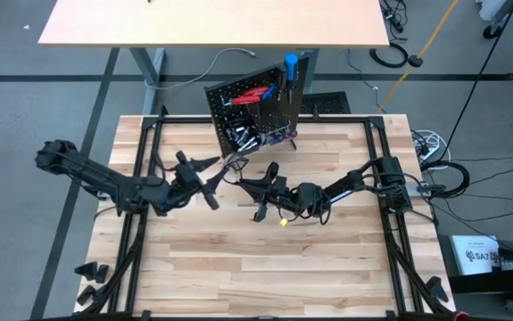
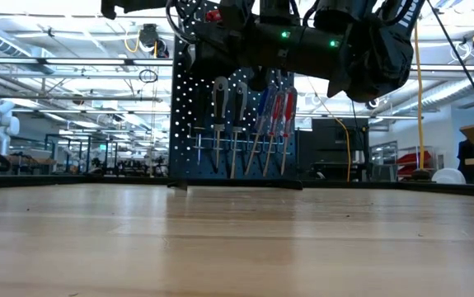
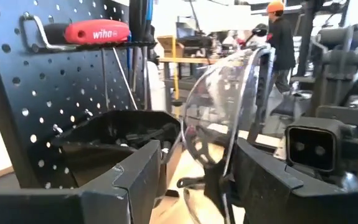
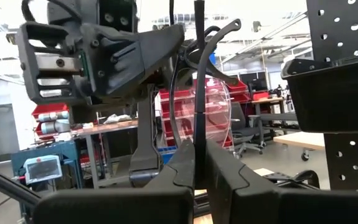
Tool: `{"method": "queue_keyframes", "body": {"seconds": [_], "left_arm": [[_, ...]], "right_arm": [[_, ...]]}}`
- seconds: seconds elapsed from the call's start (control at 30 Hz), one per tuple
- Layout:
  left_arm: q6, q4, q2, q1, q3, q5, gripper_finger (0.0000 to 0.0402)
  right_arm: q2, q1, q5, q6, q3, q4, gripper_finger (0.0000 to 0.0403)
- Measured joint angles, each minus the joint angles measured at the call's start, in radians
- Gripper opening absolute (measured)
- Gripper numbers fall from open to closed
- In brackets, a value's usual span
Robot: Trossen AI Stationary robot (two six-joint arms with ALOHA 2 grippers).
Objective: Hang tools onto peg board
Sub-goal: Put the safety glass into the black bin on the pegboard
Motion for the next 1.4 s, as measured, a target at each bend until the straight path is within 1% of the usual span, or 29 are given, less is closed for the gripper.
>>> {"method": "queue_keyframes", "body": {"seconds": [0.1, 0.27, 0.4, 0.47, 0.57, 0.63, 0.73, 0.83, 0.9, 1.03, 1.13, 1.27, 1.33, 1.4], "left_arm": [[0.026, -0.001, 0.044, -0.001, 0.040, -0.045, 0.0198], [0.044, -0.004, 0.106, -0.001, 0.078, -0.102, 0.0198], [0.047, -0.005, 0.128, -0.004, 0.090, -0.143, 0.0197], [0.049, -0.004, 0.133, -0.008, 0.095, -0.166, 0.0189], [0.071, -0.002, 0.136, -0.023, 0.103, -0.200, 0.0162], [0.088, 0.000, 0.136, -0.033, 0.108, -0.215, 0.0134], [0.113, 0.002, 0.136, -0.042, 0.112, -0.217, 0.0083], [0.145, 0.019, 0.136, -0.047, 0.113, -0.216, 0.0026], [0.145, 0.021, 0.136, -0.046, 0.113, -0.216, 0.0016], [0.154, 0.044, 0.136, -0.047, 0.113, -0.237, 0.0022], [0.190, 0.040, 0.133, -0.061, 0.133, -0.301, 0.0019], [0.334, 0.045, 0.132, -0.107, 0.211, -0.429, 0.0018], [0.411, 0.044, 0.132, -0.127, 0.259, -0.487, 0.0018], [0.475, 0.044, 0.132, -0.141, 0.305, -0.563, 0.0017]], "right_arm": [[0.000, 0.000, 0.020, 0.000, 0.000, 0.000, 0.0005], [0.000, 0.000, 0.020, -0.003, 0.000, 0.000, 0.0005], [0.000, 0.001, 0.020, -0.003, 0.000, -0.001, 0.0005], [0.000, 0.002, 0.020, -0.003, 0.000, -0.001, 0.0006], [0.000, 0.002, 0.020, -0.003, 0.000, -0.001, 0.0011], [0.000, 0.002, 0.018, -0.005, 0.000, -0.001, 0.0012], [0.000, 0.002, 0.014, -0.014, 0.000, -0.001, 0.0017], [0.000, 0.002, 0.007, -0.015, 0.000, 0.002, 0.0030], [0.000, 0.003, 0.006, -0.016, 0.000, 0.003, 0.0043], [0.000, 0.002, 0.010, -0.033, 0.000, 0.012, 0.0078], [-0.008, 0.001, 0.019, -0.049, -0.001, 0.006, 0.0105], [-0.045, 0.009, 0.028, -0.136, -0.001, 0.000, 0.0133], [-0.067, 0.021, 0.066, -0.198, -0.007, -0.004, 0.0140], [-0.103, 0.036, 0.140, -0.275, -0.026, -0.005, 0.0144]]}}
